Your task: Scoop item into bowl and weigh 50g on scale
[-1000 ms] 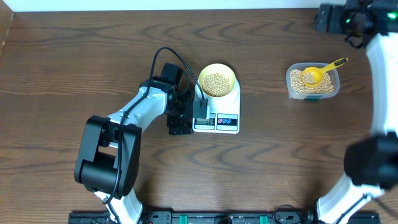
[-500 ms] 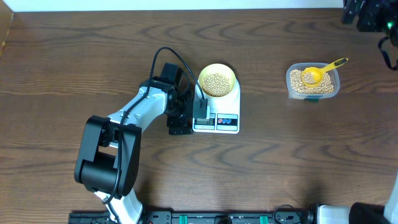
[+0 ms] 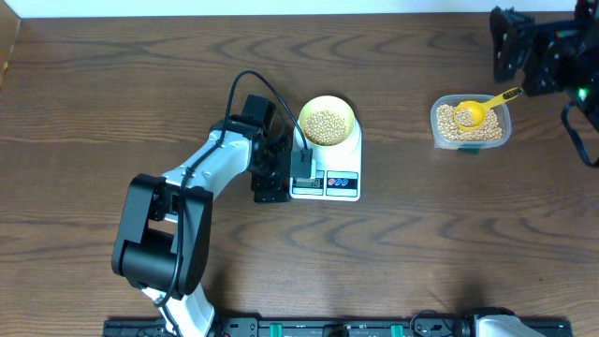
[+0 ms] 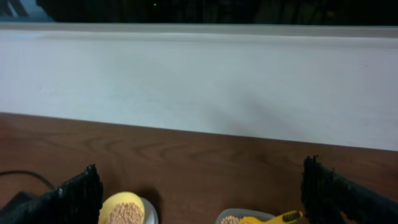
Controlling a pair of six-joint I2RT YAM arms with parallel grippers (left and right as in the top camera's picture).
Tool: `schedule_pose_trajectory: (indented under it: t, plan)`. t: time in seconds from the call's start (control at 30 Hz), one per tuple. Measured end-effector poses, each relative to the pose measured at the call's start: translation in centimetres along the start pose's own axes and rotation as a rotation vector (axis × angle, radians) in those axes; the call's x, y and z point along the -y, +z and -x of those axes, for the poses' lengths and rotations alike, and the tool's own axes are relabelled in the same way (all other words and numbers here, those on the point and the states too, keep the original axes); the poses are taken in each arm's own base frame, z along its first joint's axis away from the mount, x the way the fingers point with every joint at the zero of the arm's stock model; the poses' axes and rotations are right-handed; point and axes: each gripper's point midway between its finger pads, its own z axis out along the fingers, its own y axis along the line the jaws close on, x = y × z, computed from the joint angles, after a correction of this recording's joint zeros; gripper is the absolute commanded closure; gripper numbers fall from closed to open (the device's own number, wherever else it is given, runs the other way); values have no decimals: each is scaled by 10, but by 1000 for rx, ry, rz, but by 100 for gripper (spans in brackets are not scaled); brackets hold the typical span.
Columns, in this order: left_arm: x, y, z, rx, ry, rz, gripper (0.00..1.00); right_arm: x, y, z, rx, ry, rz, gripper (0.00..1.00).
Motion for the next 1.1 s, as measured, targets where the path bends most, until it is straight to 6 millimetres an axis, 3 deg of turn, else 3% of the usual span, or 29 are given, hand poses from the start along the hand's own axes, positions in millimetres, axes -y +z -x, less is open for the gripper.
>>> schedule_pose_trajectory:
  t: [0.37, 0.63, 0.83, 1.1]
  plan:
    - [0, 0, 0, 0, 0, 0, 2, -2, -16, -17, -59, 8, -2, 1]
    - [0, 0, 0, 0, 0, 0, 3, -2, -14, -6, -17, 14, -1, 1]
    - [0, 0, 0, 0, -1, 0, 2, 7, 7, -5, 15, 16, -35, 1]
    - [0, 0, 0, 0, 0, 0, 2, 20, 50, -43, -39, 23, -74, 1]
